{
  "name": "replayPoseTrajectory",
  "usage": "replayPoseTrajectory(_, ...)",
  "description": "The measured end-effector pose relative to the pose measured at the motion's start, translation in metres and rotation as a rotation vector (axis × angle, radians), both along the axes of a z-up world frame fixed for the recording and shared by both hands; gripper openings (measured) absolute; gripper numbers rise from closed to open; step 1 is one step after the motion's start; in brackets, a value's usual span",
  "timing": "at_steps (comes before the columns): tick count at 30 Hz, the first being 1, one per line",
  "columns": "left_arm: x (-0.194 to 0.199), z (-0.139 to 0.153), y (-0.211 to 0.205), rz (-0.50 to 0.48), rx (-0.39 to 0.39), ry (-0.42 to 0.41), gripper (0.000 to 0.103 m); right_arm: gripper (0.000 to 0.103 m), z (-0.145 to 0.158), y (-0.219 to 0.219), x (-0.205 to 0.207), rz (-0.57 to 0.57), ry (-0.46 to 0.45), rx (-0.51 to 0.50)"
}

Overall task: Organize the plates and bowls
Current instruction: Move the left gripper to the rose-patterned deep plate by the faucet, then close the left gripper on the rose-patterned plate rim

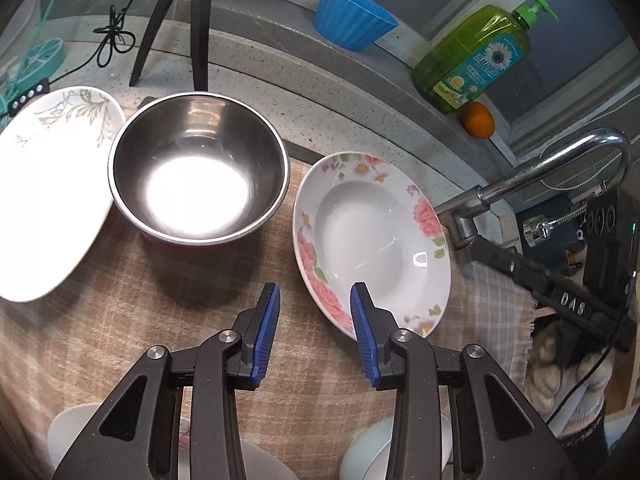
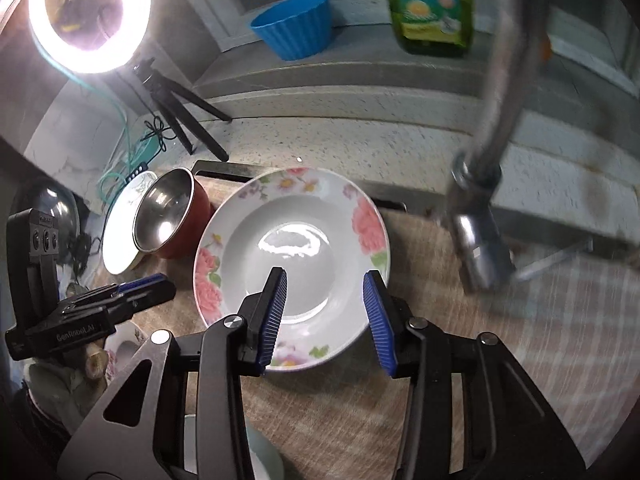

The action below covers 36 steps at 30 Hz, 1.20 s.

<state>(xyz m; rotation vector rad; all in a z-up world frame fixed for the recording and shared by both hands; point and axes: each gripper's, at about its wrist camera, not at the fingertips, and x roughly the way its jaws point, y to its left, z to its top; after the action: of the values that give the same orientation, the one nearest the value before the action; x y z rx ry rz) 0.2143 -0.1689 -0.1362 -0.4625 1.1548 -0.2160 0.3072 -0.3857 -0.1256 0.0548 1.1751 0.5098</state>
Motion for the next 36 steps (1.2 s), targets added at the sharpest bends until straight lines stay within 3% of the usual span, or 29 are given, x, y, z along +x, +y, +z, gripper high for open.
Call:
replayPoseTrajectory(15, -0.004, -0.023, -0.002, 0.098, -0.066, 0.050, 0.032, 0.042, -0.025, 0.042, 0.058, 0.240, 0.015, -0.192)
replayPoseTrajectory(29, -0.009, -0.026, -0.008, 0.143, -0.090, 0.078, 0.032, 0.041, -0.038, 0.061, 0.084, 0.357, 0.071, -0.218)
replayPoseTrajectory(36, -0.007, -0.033, -0.011, 0.173, -0.103, 0.094, 0.028, 0.040, -0.044, 0.077, 0.082, 0.424, 0.055, -0.293)
